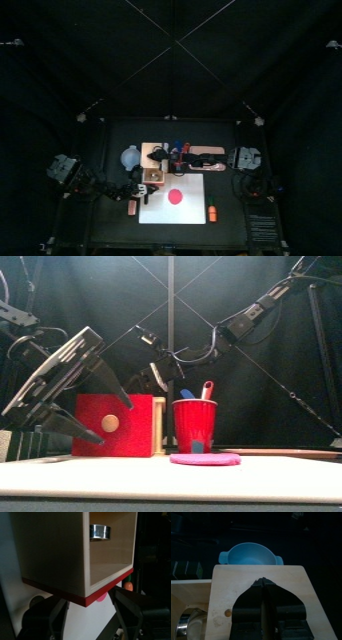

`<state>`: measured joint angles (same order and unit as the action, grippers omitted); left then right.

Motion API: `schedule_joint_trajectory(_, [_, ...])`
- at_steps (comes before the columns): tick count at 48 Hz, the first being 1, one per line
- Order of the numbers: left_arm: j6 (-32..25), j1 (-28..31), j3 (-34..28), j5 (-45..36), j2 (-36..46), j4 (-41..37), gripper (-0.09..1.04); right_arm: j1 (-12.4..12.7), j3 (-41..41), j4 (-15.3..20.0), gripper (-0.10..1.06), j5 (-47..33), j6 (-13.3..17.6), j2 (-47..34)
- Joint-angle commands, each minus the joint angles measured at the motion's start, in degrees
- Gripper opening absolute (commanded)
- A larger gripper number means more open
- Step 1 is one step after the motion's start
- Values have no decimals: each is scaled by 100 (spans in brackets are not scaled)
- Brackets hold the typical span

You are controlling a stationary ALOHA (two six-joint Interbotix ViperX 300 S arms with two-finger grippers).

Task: Get the cutter from the drawer then cut the dough then place the extra dough in the bowl
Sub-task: Place the cutter on the board

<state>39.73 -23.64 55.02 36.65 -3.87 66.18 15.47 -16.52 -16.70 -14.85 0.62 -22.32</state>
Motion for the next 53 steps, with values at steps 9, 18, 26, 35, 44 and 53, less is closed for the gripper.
schedule_joint_trajectory(9, [26, -492, 202, -79, 668, -149, 98, -26, 9, 0, 2, 105, -9, 26])
schedule_joint_trajectory(18, [-44, -958, 782, -79, 1521, -396, 98, -35, 53, 9, 2, 105, -9, 26])
schedule_joint_trajectory(26, [-554, -932, 1134, 88, 2232, -1512, 96, -79, 149, 0, 2, 141, 0, 88])
schedule_joint_trajectory(35, [-1846, -70, 1213, 554, 2707, -2654, 92, -237, 316, 18, 2, 369, 18, 281])
schedule_joint_trajectory(44, [-3155, 721, 1257, 800, 3006, -3182, 84, -457, 492, 44, 2, 721, 18, 562])
schedule_joint_trajectory(53, [-4148, 1230, 1371, 923, 3560, -3270, 80, -729, 606, 97, 3, 1011, 18, 984])
